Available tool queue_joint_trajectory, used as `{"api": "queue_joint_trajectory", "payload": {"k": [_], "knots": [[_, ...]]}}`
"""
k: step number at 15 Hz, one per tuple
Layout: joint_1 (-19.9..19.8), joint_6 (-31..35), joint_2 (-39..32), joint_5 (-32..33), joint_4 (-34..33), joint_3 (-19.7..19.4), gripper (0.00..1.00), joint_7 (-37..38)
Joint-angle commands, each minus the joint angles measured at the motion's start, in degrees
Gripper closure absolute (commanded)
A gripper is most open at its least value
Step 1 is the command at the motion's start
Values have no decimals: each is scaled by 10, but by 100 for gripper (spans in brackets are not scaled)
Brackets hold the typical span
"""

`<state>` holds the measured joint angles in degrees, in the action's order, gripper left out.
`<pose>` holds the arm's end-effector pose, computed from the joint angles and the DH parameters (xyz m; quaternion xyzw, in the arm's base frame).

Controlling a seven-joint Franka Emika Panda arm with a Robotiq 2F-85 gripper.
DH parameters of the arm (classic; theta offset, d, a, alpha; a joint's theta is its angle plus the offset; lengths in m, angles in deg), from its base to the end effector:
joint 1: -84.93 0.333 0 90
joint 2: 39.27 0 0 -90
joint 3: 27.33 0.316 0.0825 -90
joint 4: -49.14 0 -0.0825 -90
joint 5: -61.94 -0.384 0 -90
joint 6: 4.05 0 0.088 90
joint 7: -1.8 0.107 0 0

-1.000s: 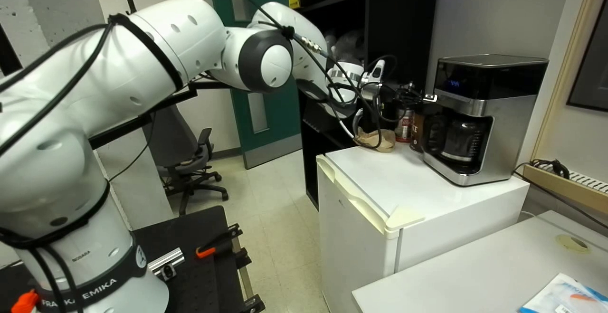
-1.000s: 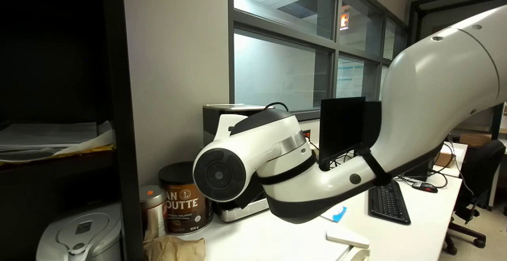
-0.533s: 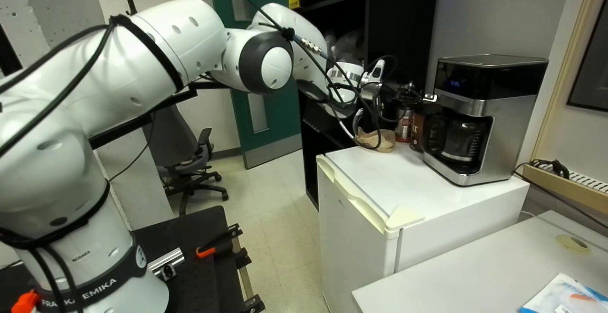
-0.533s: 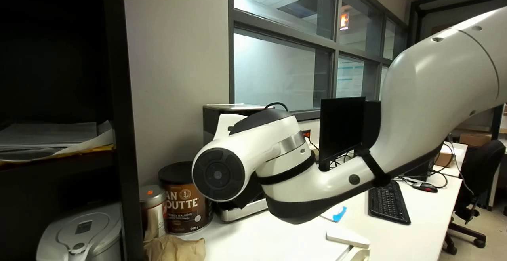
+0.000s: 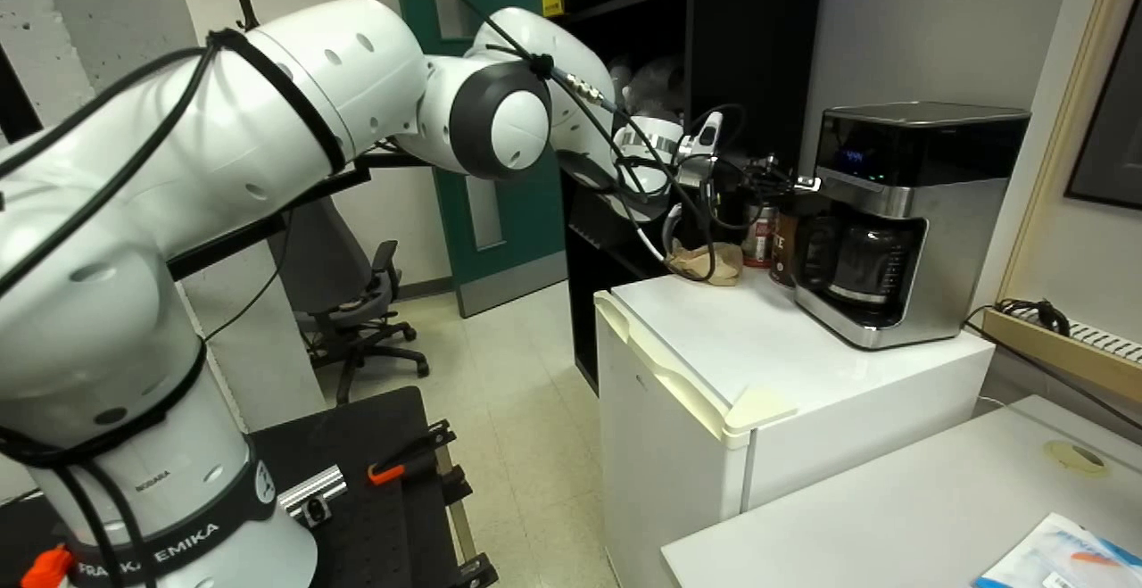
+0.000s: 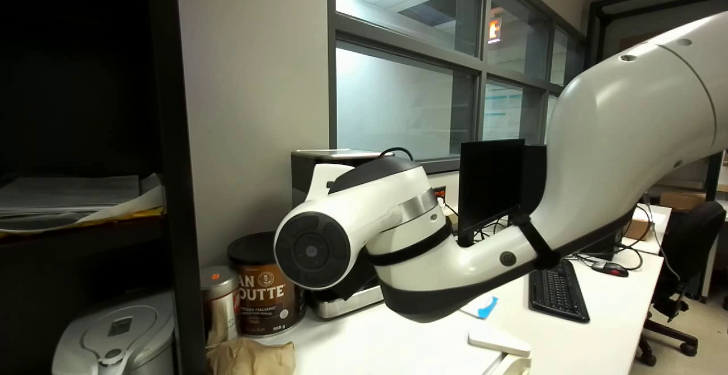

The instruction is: Turn on the coffeemaker

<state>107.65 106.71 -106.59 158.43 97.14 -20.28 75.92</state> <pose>0.7636 0.2989 0.2397 0.7612 -0.0238 0.4890 0.4253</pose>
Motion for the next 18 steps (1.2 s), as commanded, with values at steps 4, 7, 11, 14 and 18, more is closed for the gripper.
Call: {"api": "queue_joint_trajectory", "payload": {"k": [4, 7, 11, 14, 18], "knots": [[2, 24, 21, 7, 29, 4, 100, 2], [1, 36, 39, 3, 60, 8, 100, 2], [-1, 49, 74, 2, 122, 12, 100, 10], [-4, 55, 107, 1, 176, 14, 100, 17], [-8, 69, 152, 5, 243, 13, 100, 35]]}}
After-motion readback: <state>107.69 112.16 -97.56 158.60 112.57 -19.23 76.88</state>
